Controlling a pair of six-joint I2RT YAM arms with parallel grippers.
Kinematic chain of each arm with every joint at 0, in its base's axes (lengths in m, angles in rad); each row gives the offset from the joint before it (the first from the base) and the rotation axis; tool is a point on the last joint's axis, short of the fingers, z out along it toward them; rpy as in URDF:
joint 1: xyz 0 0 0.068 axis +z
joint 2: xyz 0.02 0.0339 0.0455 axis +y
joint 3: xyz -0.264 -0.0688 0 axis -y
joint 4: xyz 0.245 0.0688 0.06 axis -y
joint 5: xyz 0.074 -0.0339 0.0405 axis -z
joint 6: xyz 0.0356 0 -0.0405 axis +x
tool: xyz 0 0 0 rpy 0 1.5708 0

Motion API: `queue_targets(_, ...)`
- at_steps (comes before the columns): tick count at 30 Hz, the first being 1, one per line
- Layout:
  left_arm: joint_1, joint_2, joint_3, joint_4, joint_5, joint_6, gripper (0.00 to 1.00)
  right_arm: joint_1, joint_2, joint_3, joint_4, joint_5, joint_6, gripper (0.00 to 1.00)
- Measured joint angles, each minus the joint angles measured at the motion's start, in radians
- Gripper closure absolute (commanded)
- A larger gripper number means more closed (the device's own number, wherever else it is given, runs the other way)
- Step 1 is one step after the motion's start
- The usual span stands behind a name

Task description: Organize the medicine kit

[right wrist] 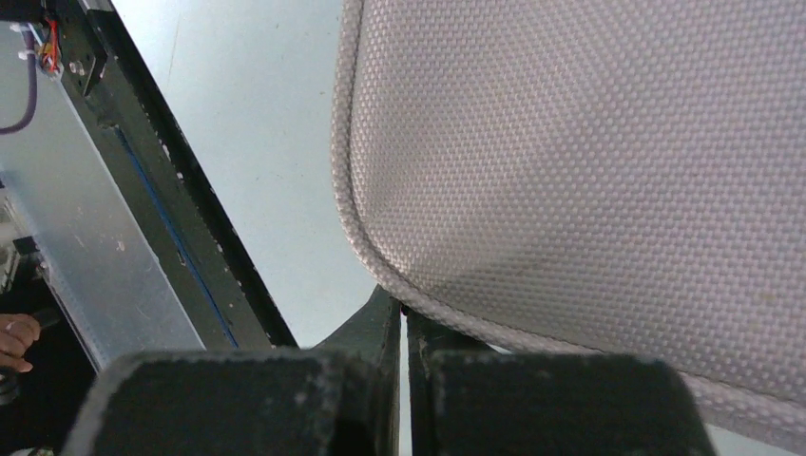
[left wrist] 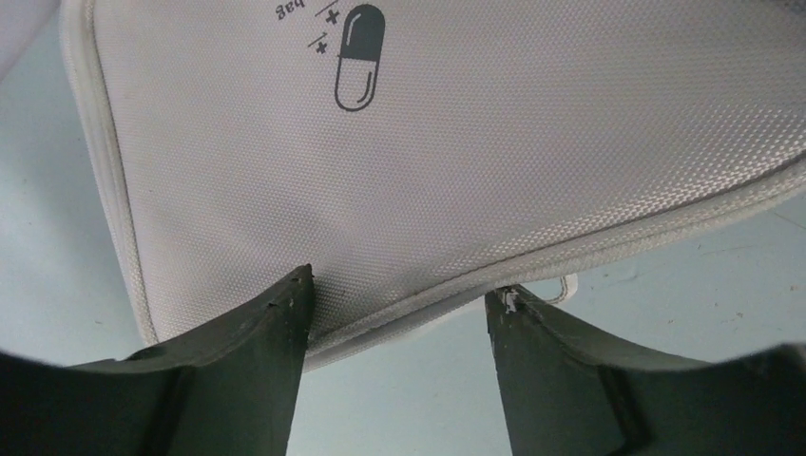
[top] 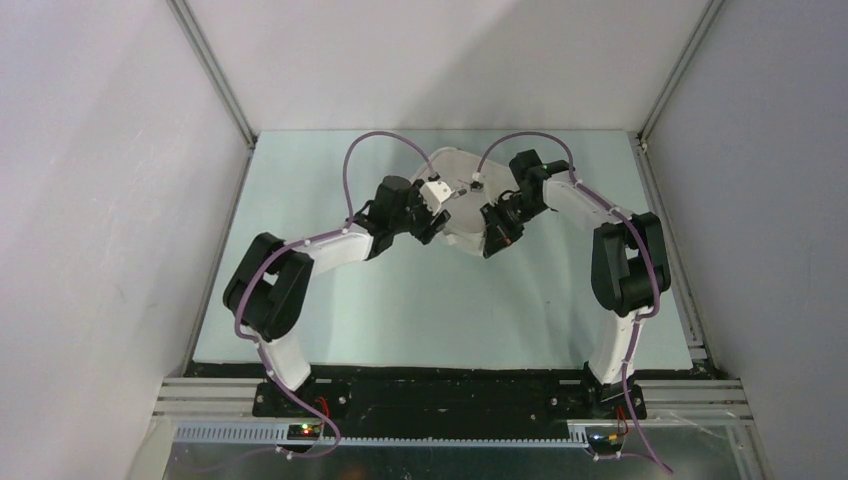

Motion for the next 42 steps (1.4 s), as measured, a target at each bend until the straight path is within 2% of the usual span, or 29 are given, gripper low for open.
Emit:
queue_targets(5,0.012,0.002,0.004,0.007,0.037,-0.037,0.16,0.005,0.0,0.0,0.01,0.005,0.026,1.0)
queue_targets(8,0.041,-0.034,0.005,-0.043,0.09,-0.019,0.02,0.011,0.0,-0.002,0.011,0.003,0.026,1.0)
queue_targets(14,0.122,-0.21,0.018,-0.273,0.187,0.035,0.0,-0.037,0.002,-0.003,-0.012,0.006,0.01,1.0)
queue_targets(17,0.174,-0.216,0.112,-0.347,0.217,-0.011,0.0,-0.082,0.015,0.005,-0.031,0.029,-0.004,1.0)
queue_targets(20,0.218,-0.118,0.286,-0.375,0.256,-0.152,0.0,-0.115,0.04,0.022,-0.035,0.065,-0.013,1.0)
queue_targets(24,0.267,0.111,0.551,-0.367,0.306,-0.412,0.03,-0.13,0.081,0.056,-0.051,0.112,-0.037,1.0)
queue_targets(29,0.302,0.365,0.721,-0.364,0.306,-0.678,0.11,-0.142,0.155,0.163,-0.105,0.14,-0.046,1.0)
queue_targets(32,0.311,0.426,0.716,-0.392,0.294,-0.755,0.17,-0.159,0.22,0.258,-0.119,0.162,-0.047,1.0)
queue_targets(36,0.315,0.432,0.65,-0.369,0.338,-0.837,0.23,-0.179,0.309,0.402,-0.124,0.191,-0.045,1.0)
queue_targets(42,0.314,0.344,0.423,-0.272,0.409,-0.878,0.25,-0.19,0.4,0.552,-0.114,0.237,-0.037,1.0)
